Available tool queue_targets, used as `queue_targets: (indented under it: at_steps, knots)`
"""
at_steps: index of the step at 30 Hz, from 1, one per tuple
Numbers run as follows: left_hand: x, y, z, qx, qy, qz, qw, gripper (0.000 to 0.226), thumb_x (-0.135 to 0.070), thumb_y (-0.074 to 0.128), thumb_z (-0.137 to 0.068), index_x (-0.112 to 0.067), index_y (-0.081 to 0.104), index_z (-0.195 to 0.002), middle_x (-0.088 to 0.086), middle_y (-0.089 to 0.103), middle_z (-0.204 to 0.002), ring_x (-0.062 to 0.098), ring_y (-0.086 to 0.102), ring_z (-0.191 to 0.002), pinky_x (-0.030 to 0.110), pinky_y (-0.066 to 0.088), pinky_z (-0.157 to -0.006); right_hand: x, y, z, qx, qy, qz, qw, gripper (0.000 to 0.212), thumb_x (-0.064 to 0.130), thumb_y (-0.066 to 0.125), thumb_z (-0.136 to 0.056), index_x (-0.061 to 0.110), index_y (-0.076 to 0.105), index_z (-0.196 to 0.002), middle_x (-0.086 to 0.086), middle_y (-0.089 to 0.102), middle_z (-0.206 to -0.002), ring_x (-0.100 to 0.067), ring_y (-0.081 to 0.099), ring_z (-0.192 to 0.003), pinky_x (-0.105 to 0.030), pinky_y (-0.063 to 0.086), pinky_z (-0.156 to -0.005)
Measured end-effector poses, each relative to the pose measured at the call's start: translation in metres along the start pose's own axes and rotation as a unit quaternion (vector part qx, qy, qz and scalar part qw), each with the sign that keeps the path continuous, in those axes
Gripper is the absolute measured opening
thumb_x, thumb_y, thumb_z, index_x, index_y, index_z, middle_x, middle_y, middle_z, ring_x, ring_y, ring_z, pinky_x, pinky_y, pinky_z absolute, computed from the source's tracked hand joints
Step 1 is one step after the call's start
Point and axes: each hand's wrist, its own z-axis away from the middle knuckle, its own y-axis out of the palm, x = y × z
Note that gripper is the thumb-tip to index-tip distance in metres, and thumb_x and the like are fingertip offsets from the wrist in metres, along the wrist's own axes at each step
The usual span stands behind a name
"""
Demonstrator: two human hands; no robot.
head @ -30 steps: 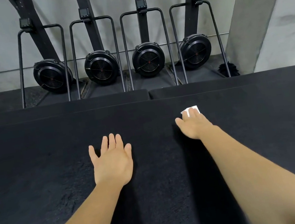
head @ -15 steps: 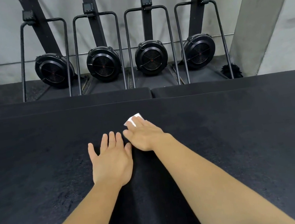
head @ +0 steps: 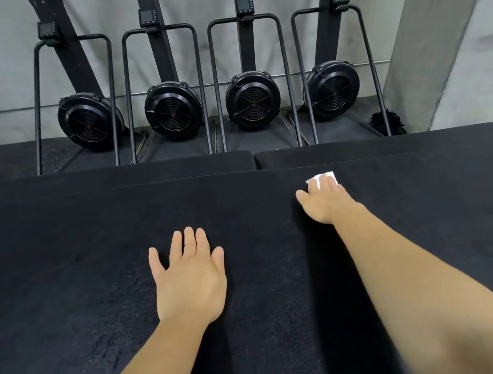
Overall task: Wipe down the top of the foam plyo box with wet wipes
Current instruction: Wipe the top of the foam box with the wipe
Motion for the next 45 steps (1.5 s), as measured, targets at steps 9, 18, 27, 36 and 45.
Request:
queue_targets:
  at_steps: [9,18,27,36,45]
  knots:
    - [-0.001,-0.001,0.001,-0.007,0.001,0.006,1.000,0.060,-0.044,0.003,-0.101,-0.020,0.003,-0.155,-0.004,0.001,-0.163,0.015,-0.008,-0.149,0.052,-0.008,-0.117,0.115,0.058,0.040,0.034,-0.160,-0.039,0.986,0.062,0.051,0.031,-0.099,0.024,0.025,-0.155,0.000,0.019,-0.156,-0.025,0.022,-0.141,-0.039,0.024,-0.114]
    - [-0.001,0.000,0.000,-0.011,-0.001,-0.002,1.000,0.060,-0.044,0.003,-0.100,-0.020,0.004,-0.155,-0.005,0.001,-0.163,0.015,-0.008,-0.149,0.051,-0.008,-0.117,0.108,0.041,0.008,0.068,-0.224,-0.010,0.972,0.052,0.043,0.028,-0.102,0.029,0.030,-0.152,0.005,0.024,-0.156,-0.024,0.032,-0.137,-0.040,0.030,-0.112]
    - [-0.001,0.001,0.000,-0.004,-0.001,-0.016,1.000,0.060,-0.044,0.002,-0.100,-0.020,0.001,-0.155,-0.005,-0.002,-0.163,0.015,-0.009,-0.149,0.051,-0.008,-0.117,-0.004,-0.003,-0.040,0.004,-0.041,-0.003,0.999,0.055,0.045,0.029,-0.101,0.028,0.028,-0.153,0.002,0.020,-0.158,-0.028,0.031,-0.141,-0.044,0.030,-0.114]
    - [-0.001,0.000,0.001,0.000,-0.001,-0.004,1.000,0.060,-0.044,0.002,-0.100,-0.019,0.002,-0.155,-0.004,-0.001,-0.163,0.015,-0.010,-0.149,0.051,-0.009,-0.117,0.071,0.028,-0.021,0.008,-0.097,-0.067,0.993,0.061,0.049,0.036,-0.096,0.022,0.034,-0.151,-0.002,0.024,-0.153,-0.025,0.032,-0.139,-0.041,0.029,-0.115]
    - [-0.001,-0.001,0.000,-0.005,-0.001,-0.002,1.000,0.061,-0.042,0.002,-0.099,-0.018,0.001,-0.155,-0.003,0.000,-0.163,0.016,-0.009,-0.149,0.051,-0.008,-0.118,0.170,0.058,-0.002,0.109,-0.241,-0.034,0.964,0.047,0.041,0.029,-0.101,0.024,0.044,-0.142,0.000,0.025,-0.156,-0.027,0.031,-0.138,-0.044,0.031,-0.112]
